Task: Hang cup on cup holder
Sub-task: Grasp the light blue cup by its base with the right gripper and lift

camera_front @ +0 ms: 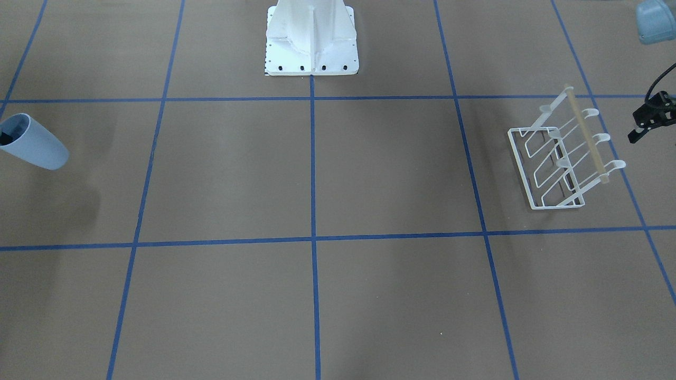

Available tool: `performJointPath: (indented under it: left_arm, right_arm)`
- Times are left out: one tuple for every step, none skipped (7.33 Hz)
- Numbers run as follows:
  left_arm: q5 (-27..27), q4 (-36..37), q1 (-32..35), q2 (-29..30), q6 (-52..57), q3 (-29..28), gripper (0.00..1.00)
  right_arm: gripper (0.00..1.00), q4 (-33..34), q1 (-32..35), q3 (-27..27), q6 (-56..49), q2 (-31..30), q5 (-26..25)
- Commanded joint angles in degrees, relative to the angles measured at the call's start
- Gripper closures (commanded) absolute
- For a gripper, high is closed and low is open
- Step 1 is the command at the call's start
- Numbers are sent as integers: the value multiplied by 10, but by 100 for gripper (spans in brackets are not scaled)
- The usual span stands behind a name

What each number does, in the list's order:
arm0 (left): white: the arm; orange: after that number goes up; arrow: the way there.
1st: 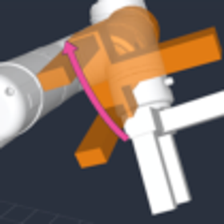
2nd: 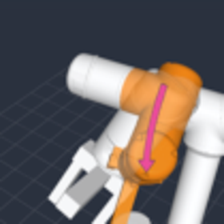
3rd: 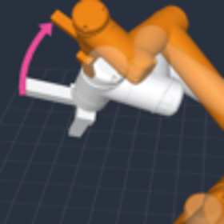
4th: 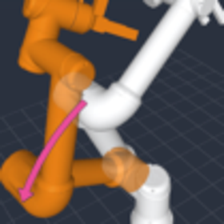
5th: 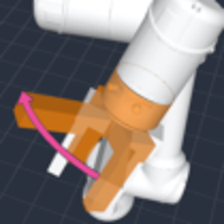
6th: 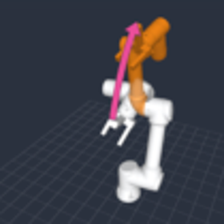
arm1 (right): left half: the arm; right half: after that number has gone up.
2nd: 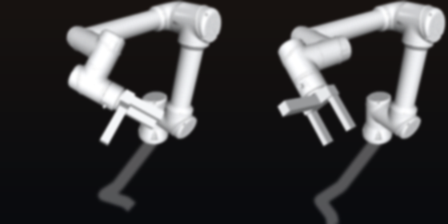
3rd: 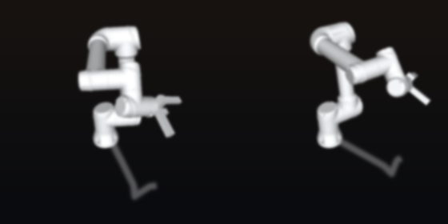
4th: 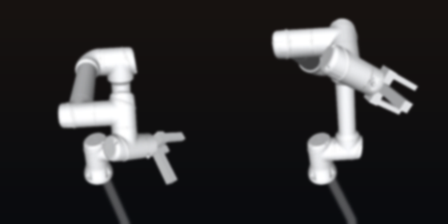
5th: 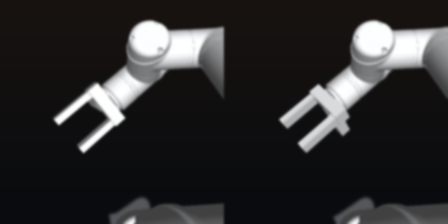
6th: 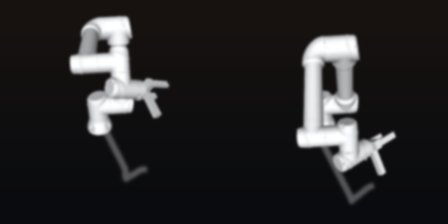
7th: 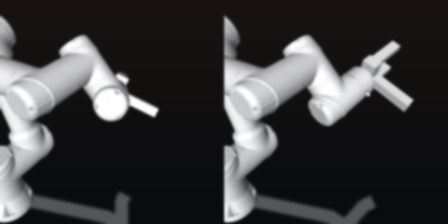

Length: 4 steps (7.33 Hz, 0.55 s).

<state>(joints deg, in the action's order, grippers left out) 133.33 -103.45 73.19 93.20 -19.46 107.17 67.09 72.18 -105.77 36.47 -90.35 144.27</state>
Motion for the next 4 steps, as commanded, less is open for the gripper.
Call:
performJointPath:
  left_arm:
    - [-4,-21,-48,49,-141,1,2]
    - [-5,-42,-71,63,-191,-1,2]
    - [-4,-61,-82,79,-258,0,2]
    - [-4,-97,-104,87,-317,-3,2]
  right_arm:
    - [100,0,-9,1,135,67,-7]
    - [100,0,-27,1,215,109,-25]
    - [100,-2,-55,-5,305,141,-54]
    - [100,-46,-88,-5,394,157,-77]
